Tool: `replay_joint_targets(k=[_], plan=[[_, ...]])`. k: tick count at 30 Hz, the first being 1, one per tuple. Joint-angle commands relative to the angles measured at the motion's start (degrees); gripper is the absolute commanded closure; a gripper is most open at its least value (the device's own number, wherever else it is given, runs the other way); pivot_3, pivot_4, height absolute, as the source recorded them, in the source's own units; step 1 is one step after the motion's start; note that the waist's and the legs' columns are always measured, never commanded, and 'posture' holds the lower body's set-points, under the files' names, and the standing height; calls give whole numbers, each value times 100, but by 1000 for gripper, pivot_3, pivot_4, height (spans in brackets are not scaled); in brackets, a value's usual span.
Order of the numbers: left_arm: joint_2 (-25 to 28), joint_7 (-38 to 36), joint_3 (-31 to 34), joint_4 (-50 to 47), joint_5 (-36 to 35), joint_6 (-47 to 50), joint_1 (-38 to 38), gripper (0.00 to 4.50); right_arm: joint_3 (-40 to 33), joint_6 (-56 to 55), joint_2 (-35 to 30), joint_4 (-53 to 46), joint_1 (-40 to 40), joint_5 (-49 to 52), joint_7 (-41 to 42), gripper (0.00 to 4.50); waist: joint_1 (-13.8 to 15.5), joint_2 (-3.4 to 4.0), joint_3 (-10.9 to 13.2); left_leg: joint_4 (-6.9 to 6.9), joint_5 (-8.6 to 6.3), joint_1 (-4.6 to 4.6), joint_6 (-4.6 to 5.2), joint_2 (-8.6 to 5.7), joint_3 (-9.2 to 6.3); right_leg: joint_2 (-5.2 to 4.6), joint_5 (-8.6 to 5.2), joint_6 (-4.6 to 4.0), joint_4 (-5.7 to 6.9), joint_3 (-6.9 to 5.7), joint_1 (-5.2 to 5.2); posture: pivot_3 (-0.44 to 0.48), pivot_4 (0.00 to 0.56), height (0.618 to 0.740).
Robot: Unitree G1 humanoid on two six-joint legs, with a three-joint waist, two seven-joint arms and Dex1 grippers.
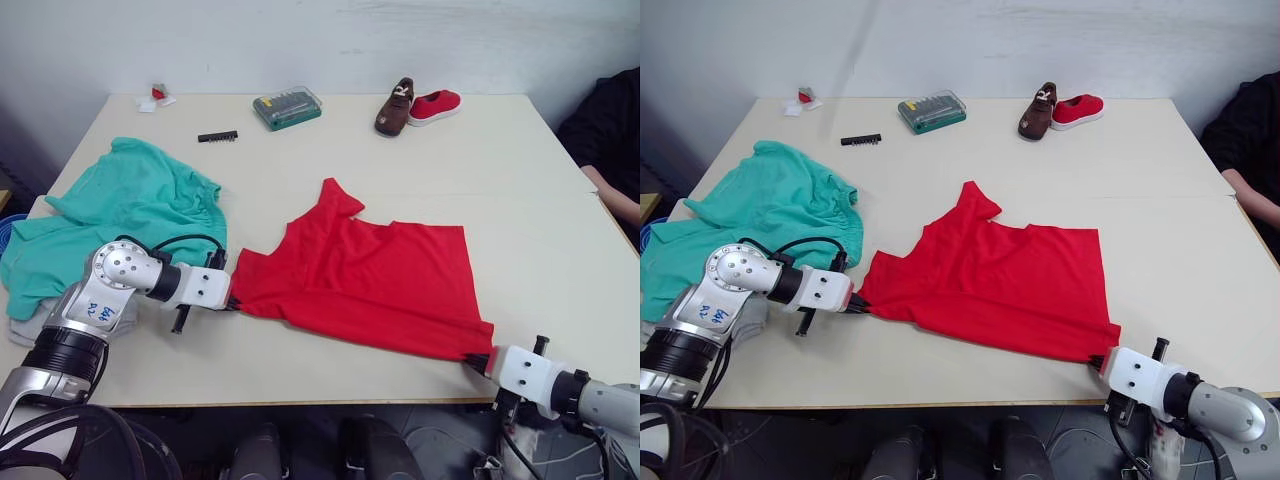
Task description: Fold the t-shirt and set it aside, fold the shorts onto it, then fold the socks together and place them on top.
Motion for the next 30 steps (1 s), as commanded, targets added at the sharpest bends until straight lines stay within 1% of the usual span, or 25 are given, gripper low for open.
replay_joint_targets(k=[1,3,4,6,8,11,15,19,22,23,26,30], plan=[[345,-349,91,-519,-275,531,500,4474,-164,-900,-568,580,-20,-245,330,4500,-42,2,1,-1,-1,0,-1,0,3,0,0,1,0,0,-1,0,150,740],[542,-487,176,-934,-476,857,815,4474,-167,-1335,-770,871,-41,-227,426,4500,-51,1,0,-9,-3,4,-11,2,5,1,-4,2,0,-1,-2,0,150,740],[657,-537,237,-1175,-581,971,1023,4474,-176,-1513,-853,1020,-58,-180,485,4500,-64,1,0,-9,4,3,-32,4,5,4,-9,3,0,-1,-4,0,150,740],[835,-531,355,-1593,-729,1256,1396,4474,-184,-1903,-1005,1289,-96,-113,604,4500,-71,3,0,-13,5,5,-43,6,5,8,-21,8,0,-1,-5,0,150,740],[1001,-455,490,-1987,-822,1471,1804,4474,-155,-2249,-1130,1498,-111,-106,689,4500,-81,5,2,-11,3,2,-45,5,5,7,-30,14,1,0,-6,0,150,740],[1248,-314,775,-2605,-958,1807,2582,4474,-91,-2481,-1198,1661,-114,-66,739,4500,-102,5,2,-10,-1,4,-46,4,5,6,-34,17,-1,1,-3,0,150,740],[1283,91,1156,-3203,-992,2073,3336,4474,-56,-2613,-1202,1736,-95,-7,779,4500,-134,7,2,-12,-4,8,-46,5,4,4,-36,15,-4,2,0,0,150,740],[1132,571,1263,-3352,-810,2197,3543,4474,-63,-2489,-1162,1702,-124,110,785,4500,-132,8,2,-13,-9,11,-46,4,0,4,-34,11,-3,3,2,0,150,740],[1116,706,1241,-3364,-786,2237,3587,4474,-50,-2401,-1167,1626,-120,158,823,4500,-115,12,0,-13,-7,13,-40,4,-4,3,-30,5,-4,3,6,0,150,740],[1112,742,1243,-3344,-781,2219,3601,4474,-55,-2308,-1159,1551,-75,232,866,4500,-111,15,0,-13,-14,13,-21,4,-4,2,-28,1,-4,3,6,0,150,740],[1088,830,1287,-3226,-825,2176,3603,4474,-132,-1710,-1141,1015,189,729,1091,4500,-97,35,-11,-16,-11,14,-16,4,-5,1,-24,-5,-4,3,5,0,150,740],[1092,855,1289,-3027,-815,2018,3550,4474,-199,-1280,-1081,600,383,903,1133,4500,-61,56,-11,-21,-10,14,-16,5,-8,2,-23,-9,-3,2,3,0,150,740]])
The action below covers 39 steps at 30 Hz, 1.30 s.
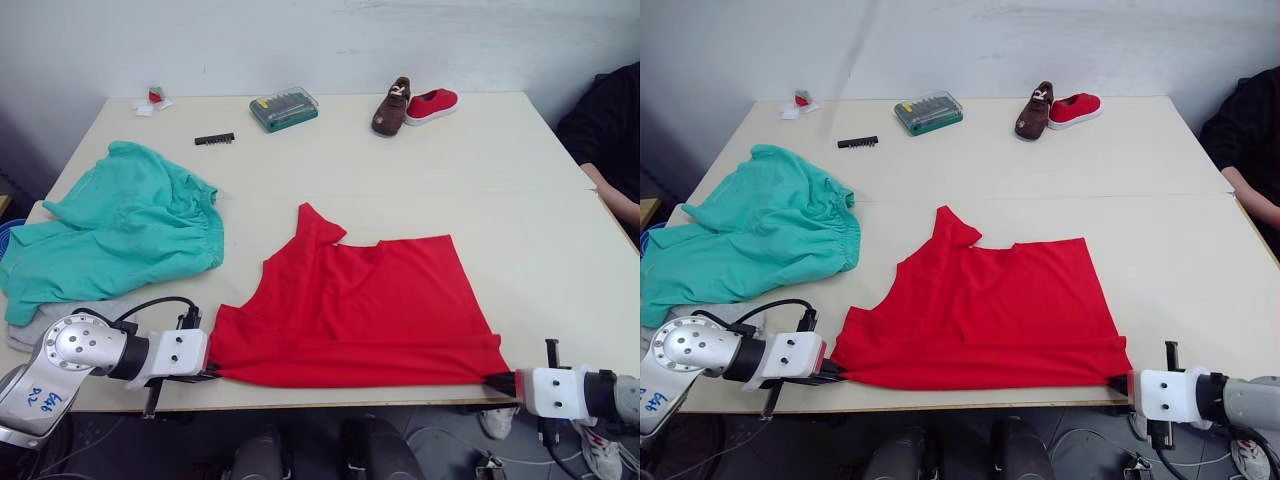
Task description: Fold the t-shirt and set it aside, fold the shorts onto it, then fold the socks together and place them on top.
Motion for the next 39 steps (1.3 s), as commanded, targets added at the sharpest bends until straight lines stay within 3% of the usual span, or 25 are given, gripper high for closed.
replay_joint_targets(k=[1,9,10,14,17,19,23,24,26,29,32,36,39], plan=[[-9,110,-50,321,218,-60,20,4474,-144,325,40,-367,139,159,82,4500,22,7,0,1,0,0,0,0,0,0,0,0,0,0,0,0,150,740],[-50,-63,17,334,-179,80,106,4474,-203,274,65,-262,101,-134,-52,4500,43,14,-2,1,0,-1,1,0,2,0,2,-4,0,0,-3,0,150,740],[-32,-114,79,278,-328,207,139,4260,-219,308,79,-293,113,-95,-42,4309,43,14,-2,1,0,-1,1,0,3,0,2,-4,0,0,-3,0,150,740],[128,-427,438,-44,-1029,803,329,3151,-437,871,171,-708,226,387,48,3168,46,11,1,-1,0,-7,0,0,3,1,2,-4,0,0,-10,0,150,740],[310,-708,860,-150,-1601,1364,334,2191,-916,2226,123,-1524,428,1603,243,2078,68,12,7,-1,-1,-17,-2,3,1,3,2,-4,1,-2,-16,0,150,740],[367,-794,1063,-142,-1926,1690,152,1549,-1256,3120,54,-1975,339,2492,223,1378,70,9,10,0,-1,-17,-2,4,-1,3,2,-4,2,-2,-16,0,150,740],[331,-701,1189,-7,-2720,2615,-937,254,-1711,4464,-205,-2232,-651,3913,-244,0,67,-2,18,7,1,-14,1,3,-3,0,8,-8,-6,-2,-7,0,150,740],[278,-618,1102,84,-2780,2779,-1278,42,-1701,4676,-245,-2155,-948,4053,-396,0,69,-8,22,6,1,-15,-1,3,-3,0,10,-10,-9,-2,-7,0,150,740],[74,-368,715,410,-2529,2877,-2030,42,-1514,4970,-327,-1871,-1596,4052,-703,0,73,-12,24,6,2,-16,-1,3,-3,0,11,-11,-10,-2,-6,0,150,740],[-549,50,-76,1195,-1935,2943,-3294,42,-882,5312,-401,-1245,-2546,3626,-1143,0,106,-10,25,7,7,-18,8,-6,-2,0,18,-1,-9,-2,-6,0,150,740],[-1115,279,-587,1994,-1474,2925,-4074,42,-224,5381,-409,-711,-3117,3074,-1265,0,94,-16,27,17,20,-39,-15,-8,5,4,20,5,-11,-3,-20,0,150,740],[-2006,377,-1367,3675,-600,2360,-5213,42,780,5080,-202,241,-3991,2047,-1478,0,68,-22,31,40,18,-66,-13,-7,20,9,14,19,-9,-4,-40,0,150,740],[-2445,347,-1583,4604,-201,1820,-5723,42,1188,4885,-63,709,-4498,1523,-1532,0,52,-23,31,73,16,-119,-11,-2,25,14,16,24,13,-2,-90,0,150,740]])
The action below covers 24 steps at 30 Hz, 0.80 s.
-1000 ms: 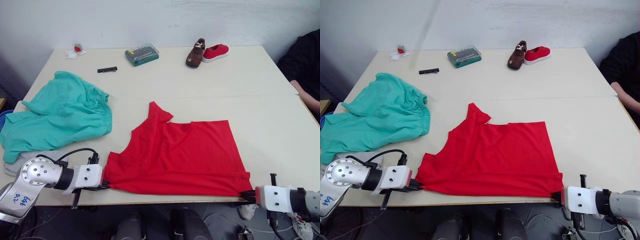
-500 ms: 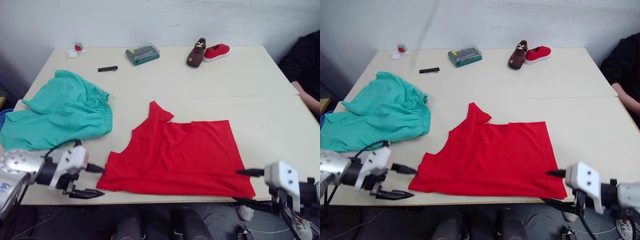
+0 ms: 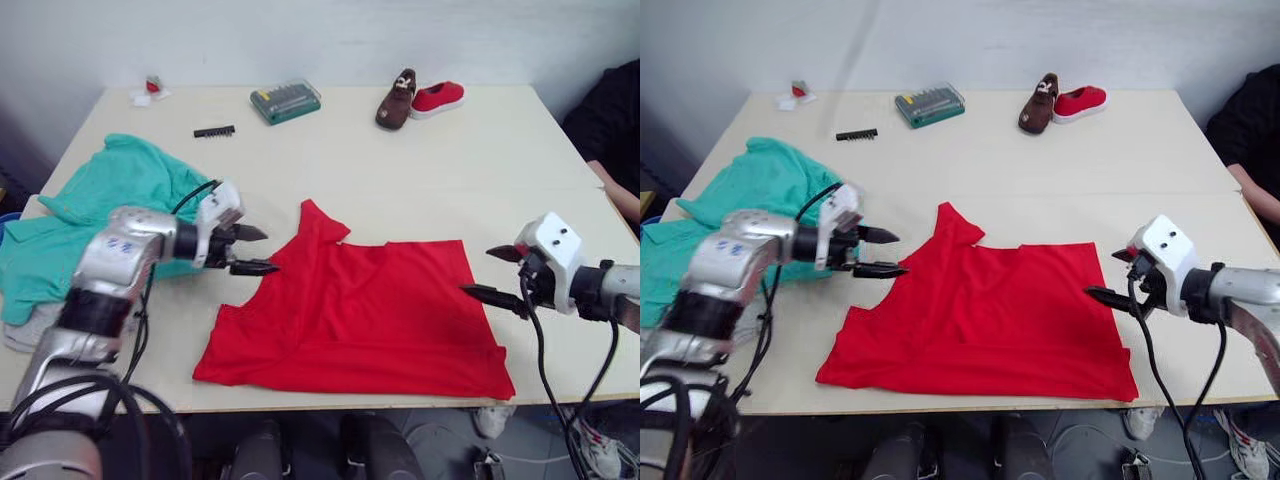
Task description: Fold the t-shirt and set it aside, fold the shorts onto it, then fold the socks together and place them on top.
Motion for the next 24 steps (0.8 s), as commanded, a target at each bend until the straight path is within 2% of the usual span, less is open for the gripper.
replay_joint_targets(k=[1,5,7,8,11,12,13,16,20,21,23,24], plan=[[-381,-26,-158,1007,463,-689,-540,42,335,-273,206,512,-615,-639,-146,0,-13,-2,1,13,0,-17,-1,2,3,1,0,0,16,3,-21,0,150,740],[-803,-91,-230,1807,812,-1313,-924,42,605,-363,549,916,-1147,-1027,-181,0,-6,-5,7,34,8,-19,-10,9,4,7,2,-3,39,3,-27,0,150,740],[-895,-186,-156,1965,841,-1529,-987,433,655,-353,734,987,-1314,-1092,-186,0,-24,-5,7,36,10,-17,-12,13,3,7,3,-5,44,5,-26,0,150,740],[-918,-280,-114,1967,812,-1572,-995,626,668,-341,830,1022,-1385,-1123,-201,176,-36,-5,7,36,10,-17,-12,13,3,6,3,-6,47,6,-28,0,150,740],[-958,-344,5,1974,804,-1851,-1005,1535,681,-394,1132,1203,-1597,-1267,-315,916,-63,-5,7,38,10,-17,-13,13,3,4,3,-6,54,6,-28,0,150,740],[-969,-362,57,1945,779,-1924,-1004,1963,685,-403,1213,1250,-1647,-1313,-327,1399,-66,-5,7,40,10,-17,-13,14,3,4,3,-6,55,6,-28,0,150,740],[-986,-417,133,1863,701,-1934,-994,2168,699,-419,1290,1285,-1690,-1354,-336,1596,-69,-5,7,40,11,-17,-12,13,3,2,3,-6,58,6,-28,0,150,740],[-1019,-570,283,1552,569,-1916,-930,3134,750,-472,1515,1353,-1803,-1469,-363,2686,-99,-5,7,44,11,-18,-12,13,2,2,3,-6,63,6,-28,0,150,740],[-947,-210,247,1545,968,-2140,-911,4416,814,-484,1707,1326,-1846,-1624,-382,4091,-121,-5,7,46,11,-17,-12,12,2,1,3,-6,68,6,-27,0,150,740],[-895,-137,243,1604,1057,-2208,-924,4500,808,-490,1726,1309,-1834,-1649,-371,4490,-124,-5,7,46,11,-17,-12,12,2,1,3,-6,70,6,-28,0,150,740],[-807,-222,395,1558,953,-2117,-905,4500,771,-493,1758,1267,-1802,-1652,-339,4490,-145,-5,7,46,11,-17,-12,12,2,1,3,-6,71,6,-28,0,150,740],[-797,-410,496,1391,758,-1978,-845,4303,763,-498,1773,1265,-1796,-1655,-329,4498,-151,-5,7,46,11,-16,-12,13,2,2,3,-6,72,6,-29,0,150,740]])
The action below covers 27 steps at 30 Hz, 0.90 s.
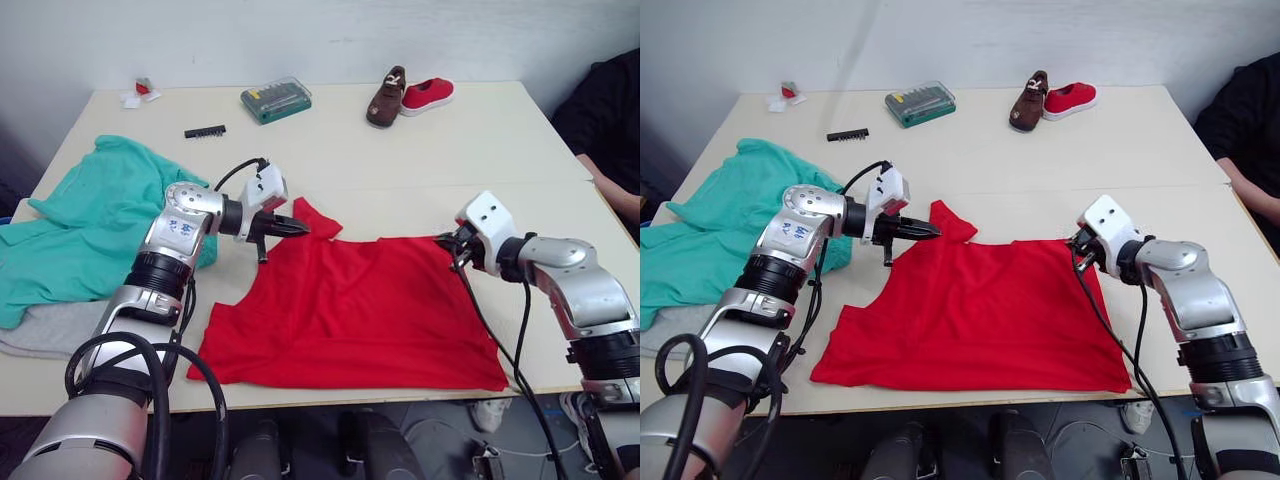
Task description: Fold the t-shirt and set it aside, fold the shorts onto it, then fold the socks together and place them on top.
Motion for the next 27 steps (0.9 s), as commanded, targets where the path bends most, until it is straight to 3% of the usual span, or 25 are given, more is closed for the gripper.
replay_joint_targets(k=[1,7,9,12,17,22,27], plan=[[138,-353,352,-418,-391,221,67,4105,-152,-103,19,-157,-46,-33,18,4500,-7,0,0,-1,0,0,-1,1,0,0,0,0,2,0,-2,0,150,740],[-83,-320,87,-858,-212,387,382,2348,-8,-225,215,87,-163,-201,-44,4500,15,0,0,6,2,0,-2,-1,0,-1,-1,-1,9,1,0,0,150,740],[-218,-134,-16,-757,-50,380,392,2348,33,-256,301,177,-211,-290,-66,4500,19,0,0,14,2,0,-1,-1,0,-2,-1,-1,15,2,1,0,150,740],[-417,345,-264,-203,437,-78,282,2906,97,-318,446,313,-320,-422,-115,4500,17,0,0,23,2,0,0,-2,0,-1,-1,-1,20,5,1,0,150,740],[-527,370,-123,22,372,-7,122,4474,116,-374,525,385,-377,-508,-117,4500,0,0,0,16,2,0,-1,1,0,0,-1,-2,23,5,-4,0,150,740],[-455,435,-141,182,496,59,93,4474,196,-507,583,584,-372,-687,-124,4500,3,0,0,18,2,0,-1,0,0,-1,-1,-2,23,5,-3,0,150,740],[-308,970,-383,628,1087,22,79,4474,486,-470,531,1005,-350,-1211,-224,4500,-5,-2,-2,18,2,3,-1,0,3,-1,-1,-2,25,8,-3,0,150,740]])
